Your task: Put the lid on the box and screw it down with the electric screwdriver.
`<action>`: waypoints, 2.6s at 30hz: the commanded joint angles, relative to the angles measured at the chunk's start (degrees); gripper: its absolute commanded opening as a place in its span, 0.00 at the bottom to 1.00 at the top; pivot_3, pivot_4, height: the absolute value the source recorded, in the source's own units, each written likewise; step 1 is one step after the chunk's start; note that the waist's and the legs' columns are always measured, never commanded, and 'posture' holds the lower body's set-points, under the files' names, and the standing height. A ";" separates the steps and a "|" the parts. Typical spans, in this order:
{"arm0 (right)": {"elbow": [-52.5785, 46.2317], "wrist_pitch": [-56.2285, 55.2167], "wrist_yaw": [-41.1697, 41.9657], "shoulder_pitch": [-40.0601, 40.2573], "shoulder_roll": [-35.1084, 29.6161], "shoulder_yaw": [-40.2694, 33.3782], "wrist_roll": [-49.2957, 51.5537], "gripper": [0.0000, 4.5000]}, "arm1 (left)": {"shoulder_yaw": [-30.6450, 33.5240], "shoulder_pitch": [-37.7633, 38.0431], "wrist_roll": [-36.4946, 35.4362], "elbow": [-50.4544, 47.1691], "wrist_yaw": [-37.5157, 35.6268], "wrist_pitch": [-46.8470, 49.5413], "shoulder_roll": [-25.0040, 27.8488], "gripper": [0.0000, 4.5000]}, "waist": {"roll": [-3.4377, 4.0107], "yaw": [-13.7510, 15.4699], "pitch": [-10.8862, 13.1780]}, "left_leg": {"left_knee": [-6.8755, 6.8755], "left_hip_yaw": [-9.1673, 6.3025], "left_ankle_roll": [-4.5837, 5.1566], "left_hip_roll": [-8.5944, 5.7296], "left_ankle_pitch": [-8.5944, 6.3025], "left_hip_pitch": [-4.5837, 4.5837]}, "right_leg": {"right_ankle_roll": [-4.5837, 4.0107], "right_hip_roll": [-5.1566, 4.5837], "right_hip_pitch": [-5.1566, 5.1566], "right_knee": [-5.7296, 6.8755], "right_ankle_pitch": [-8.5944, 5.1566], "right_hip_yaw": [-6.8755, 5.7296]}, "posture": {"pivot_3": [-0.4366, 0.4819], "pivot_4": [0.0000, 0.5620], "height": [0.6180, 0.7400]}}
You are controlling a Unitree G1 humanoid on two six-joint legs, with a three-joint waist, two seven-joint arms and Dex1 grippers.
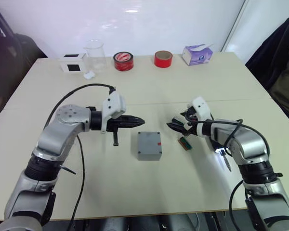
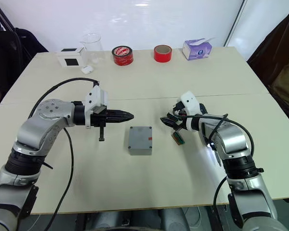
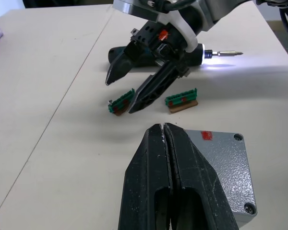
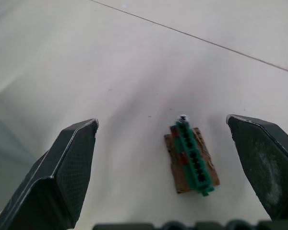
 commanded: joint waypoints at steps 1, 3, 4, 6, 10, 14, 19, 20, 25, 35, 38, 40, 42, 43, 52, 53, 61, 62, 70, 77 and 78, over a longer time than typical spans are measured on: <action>2.64 -1.88 -0.38 -2.69 1.44 -1.87 -0.37 0.98 | 0.79 -1.16 -0.46 -1.24 0.72 -0.34 0.12 0.00 | 0.00 0.02 0.00 | 0.00 0.00 0.00 0.00 0.00 0.00 | 0.00 0.00 0.00 0.00 0.00 0.00 | 0.48 0.27 1.00; 4.36 -2.33 -0.48 -3.36 1.97 -1.95 -0.62 0.98 | 0.74 -1.23 -0.43 -1.18 0.90 -0.38 0.07 0.00 | 0.00 0.01 0.00 | 0.00 0.00 -0.02 -0.01 0.01 0.00 | 0.00 -0.01 0.00 0.01 0.00 0.00 | 0.48 0.27 1.00; 4.94 -2.60 -0.35 -3.56 2.08 -1.90 -0.80 0.98 | 0.76 -1.23 -0.46 -1.21 1.01 -0.34 0.07 0.00 | 0.00 0.08 0.00 | 0.00 0.00 -0.02 0.00 0.01 0.00 | 0.00 0.00 0.00 0.01 0.00 0.00 | 0.48 0.27 1.00; 5.84 -2.56 -0.13 -3.83 2.19 -1.70 -1.14 0.98 | 0.76 -1.13 -0.51 -1.24 1.16 -0.30 0.09 0.00 | 0.00 0.13 0.00 | 0.00 0.00 -0.03 -0.01 0.02 0.00 | 0.00 -0.01 0.00 0.00 0.00 0.00 | 0.48 0.27 1.00; 6.71 -2.89 0.24 -3.98 2.44 -1.50 -1.87 0.98 | 0.76 -0.89 -0.62 -1.42 1.49 -0.20 0.18 0.00 | 0.00 0.05 0.00 | 0.00 0.00 -0.04 -0.02 0.02 0.00 | 0.00 -0.02 0.00 0.01 0.00 0.00 | 0.48 0.27 1.00; 7.84 -3.41 0.31 -4.47 2.94 -1.63 -2.32 0.98 | 0.73 -0.73 -0.69 -1.53 1.71 -0.09 0.21 0.00 | 0.00 0.02 0.00 | 0.00 0.00 -0.05 -0.01 0.03 0.00 | 0.00 -0.01 0.00 0.02 0.00 0.00 | 0.48 0.27 1.00; 8.34 -3.84 0.43 -4.73 3.24 -1.60 -2.47 0.83 | 0.72 -0.61 -0.73 -1.65 1.77 0.00 0.33 0.00 | 0.00 0.01 0.00 | 0.00 -0.01 -0.05 -0.01 0.03 0.00 | 0.00 -0.01 0.00 0.02 0.00 0.00 | 0.48 0.27 1.00; 8.32 -3.87 0.49 -4.72 3.28 -1.60 -2.44 0.75 | 0.72 -0.56 -0.72 -1.70 1.76 0.00 0.37 0.00 | 0.00 0.01 0.00 | 0.00 0.00 -0.05 -0.01 0.03 0.00 | 0.00 -0.01 0.00 0.02 0.00 0.00 | 0.48 0.27 1.00; 8.72 -4.23 0.54 -4.80 3.48 -1.41 -2.78 0.32 | 0.68 -0.47 -0.74 -1.86 1.85 0.09 0.39 0.00 | 0.00 0.04 0.00 | 0.00 0.00 -0.06 -0.01 0.03 0.00 | 0.00 -0.02 0.00 0.02 0.00 0.00 | 0.48 0.27 1.00; 8.34 -4.00 0.42 -5.19 3.24 -1.61 -3.55 0.02 | 0.46 -0.44 -0.80 -1.95 1.99 0.30 0.27 0.00 | 0.00 0.02 0.00 | 0.00 0.00 -0.06 -0.02 0.04 0.00 | 0.00 -0.02 0.00 0.03 0.00 0.00 | 0.48 0.27 1.00; 6.92 -3.02 0.34 -5.74 2.77 -2.63 -3.04 0.02 | 0.44 -0.34 -0.84 -2.03 2.03 0.41 0.35 0.00 | 0.00 0.03 0.00 | 0.00 0.00 -0.07 -0.01 0.04 0.00 | 0.00 -0.02 0.00 0.03 0.00 0.00 | 0.48 0.27 1.00; 4.67 -1.20 0.80 -6.34 1.67 -3.63 -2.13 0.02 | 0.46 -0.10 -0.86 -2.14 1.99 0.51 0.54 0.00 | 0.01 0.03 0.00 | 0.00 0.00 -0.07 -0.01 0.04 0.00 | 0.00 -0.02 0.00 0.04 0.00 0.00 | 0.48 0.27 1.00; 2.03 1.19 1.46 -6.76 0.54 -4.47 -1.01 0.02 | 0.56 0.00 -0.90 -2.20 1.94 0.66 0.74 0.00 | 0.01 0.06 0.01 | 0.00 0.00 -0.07 -0.01 0.04 0.00 | 0.00 -0.02 -0.01 0.04 0.00 0.00 | 0.48 0.27 1.00; 0.77 2.33 1.72 -6.87 0.09 -4.79 -0.50 0.02 | 0.62 0.04 -0.92 -2.22 1.90 0.72 0.84 0.00 | 0.01 0.06 0.01 | 0.00 -0.01 -0.07 -0.01 0.04 0.00 | 0.00 -0.02 -0.01 0.04 0.00 0.00 | 0.48 0.27 1.00; -17.91 18.08 5.61 -6.20 -3.63 -4.72 10.01 0.02 | 1.07 1.28 -1.00 -1.90 1.38 0.52 2.40 0.00 | 0.01 0.02 0.01 | -0.01 -0.03 -0.06 0.01 0.03 0.00 | 0.00 -0.02 -0.01 0.05 0.00 -0.01 | 0.48 0.27 1.00; -19.42 19.30 5.30 -6.15 -3.36 -4.57 10.87 0.02 | 1.11 1.50 -0.95 -1.88 1.19 0.41 2.65 0.00 | 0.01 0.02 0.01 | -0.01 -0.03 -0.06 0.01 0.03 0.00 | 0.00 -0.02 -0.01 0.05 0.00 0.00 | 0.48 0.27 1.00; -24.80 21.01 3.59 -3.04 -2.36 -1.34 12.69 0.02 | 1.03 2.79 -1.05 -1.93 0.46 -0.06 3.56 0.00 | 0.00 0.20 0.00 | 0.00 -0.03 -0.06 -0.02 0.03 0.00 | 0.00 -0.05 0.00 0.04 0.00 -0.01 | 0.48 0.27 1.00; -25.03 21.15 3.43 -2.65 -2.27 -1.08 12.88 0.02 | 1.01 2.73 -0.99 -1.87 0.60 -0.10 3.49 0.00 | 0.00 0.18 0.00 | 0.00 -0.03 -0.06 -0.02 0.03 -0.01 | 0.00 -0.05 0.00 0.03 0.00 -0.01 | 0.48 0.27 1.00; -24.91 20.34 2.42 -0.33 -1.74 0.82 12.26 0.02 | 0.80 2.60 -1.01 -2.23 1.32 0.06 2.92 0.00 | 0.00 0.08 0.00 | 0.00 -0.04 -0.06 -0.02 0.03 0.00 | 0.00 -0.02 0.00 0.04 0.00 -0.01 | 0.48 0.27 1.00; -24.13 19.32 1.80 -0.15 -1.22 2.07 11.79 0.02 | 0.58 2.61 -0.99 -2.21 1.64 0.02 2.49 0.00 | 0.00 0.07 0.00 | 0.00 -0.04 -0.06 -0.02 0.03 0.00 | 0.00 -0.02 0.00 0.04 0.00 -0.02 | 0.48 0.27 1.00; -23.90 19.13 1.75 -0.28 -1.24 2.08 11.74 0.02 | 0.57 2.62 -0.96 -2.19 1.62 0.02 2.47 0.00 | 0.00 0.07 0.00 | 0.00 -0.04 -0.06 -0.02 0.03 0.00 | 0.00 -0.02 0.00 0.04 0.00 -0.02 | 0.48 0.27 1.00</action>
